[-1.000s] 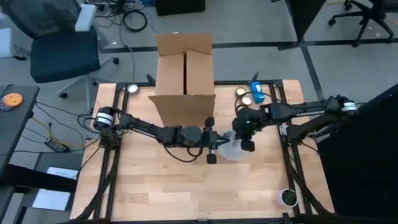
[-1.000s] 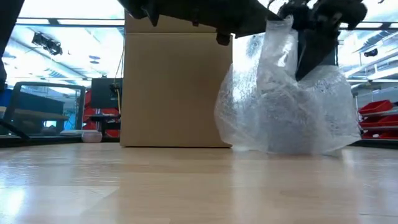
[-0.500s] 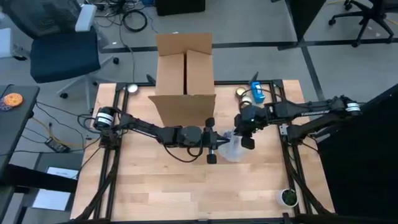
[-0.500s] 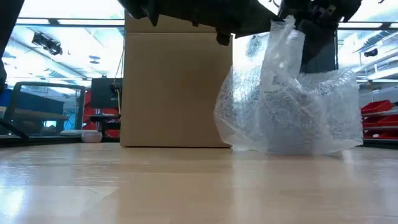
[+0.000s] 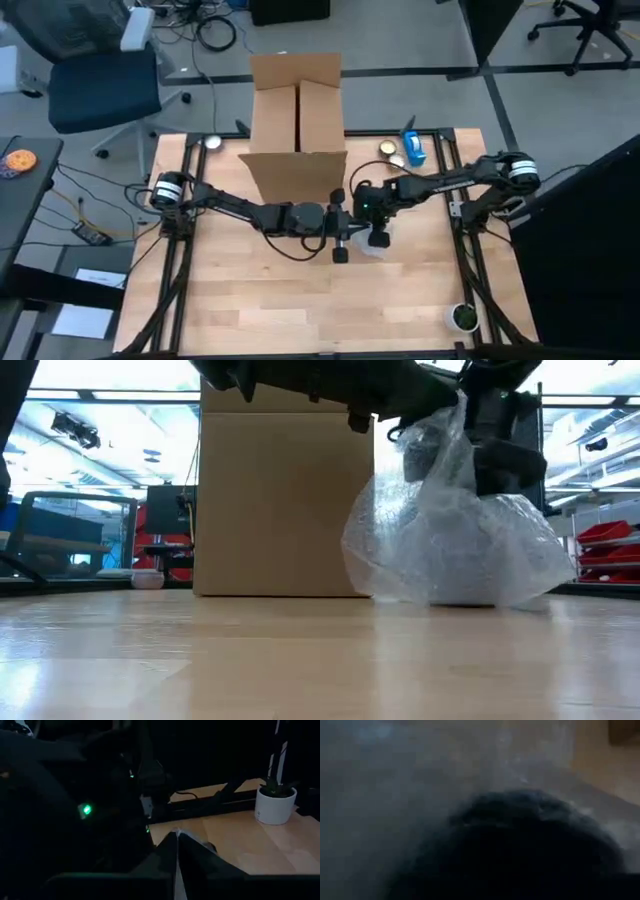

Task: Wrap mug
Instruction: Wrap the blue mug with bubble wrap

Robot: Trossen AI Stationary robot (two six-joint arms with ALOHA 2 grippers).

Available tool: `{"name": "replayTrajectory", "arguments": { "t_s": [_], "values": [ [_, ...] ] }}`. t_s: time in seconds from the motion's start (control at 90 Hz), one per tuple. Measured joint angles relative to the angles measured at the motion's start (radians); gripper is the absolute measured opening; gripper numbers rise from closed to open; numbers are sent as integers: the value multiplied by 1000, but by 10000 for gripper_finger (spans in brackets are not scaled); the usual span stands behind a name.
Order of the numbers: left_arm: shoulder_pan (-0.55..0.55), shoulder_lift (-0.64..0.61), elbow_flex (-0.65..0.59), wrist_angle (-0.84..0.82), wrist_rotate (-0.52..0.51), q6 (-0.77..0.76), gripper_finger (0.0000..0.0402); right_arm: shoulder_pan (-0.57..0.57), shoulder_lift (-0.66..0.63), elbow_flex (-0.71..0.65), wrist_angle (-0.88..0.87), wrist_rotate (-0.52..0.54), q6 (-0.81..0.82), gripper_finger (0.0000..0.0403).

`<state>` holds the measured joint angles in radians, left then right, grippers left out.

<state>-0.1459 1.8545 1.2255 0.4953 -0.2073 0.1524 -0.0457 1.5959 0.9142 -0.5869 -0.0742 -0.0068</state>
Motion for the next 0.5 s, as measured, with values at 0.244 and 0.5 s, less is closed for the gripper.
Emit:
{"name": "replayTrajectory", "arguments": {
  "t_s": [0.244,0.5],
  "values": [
    [0,0,0,-2,0,0,0,-1,-100,-18,8,-2,5,0],
    [0,0,0,-2,0,0,0,-11,-275,-16,-2,-4,40,0]
  ]
}}
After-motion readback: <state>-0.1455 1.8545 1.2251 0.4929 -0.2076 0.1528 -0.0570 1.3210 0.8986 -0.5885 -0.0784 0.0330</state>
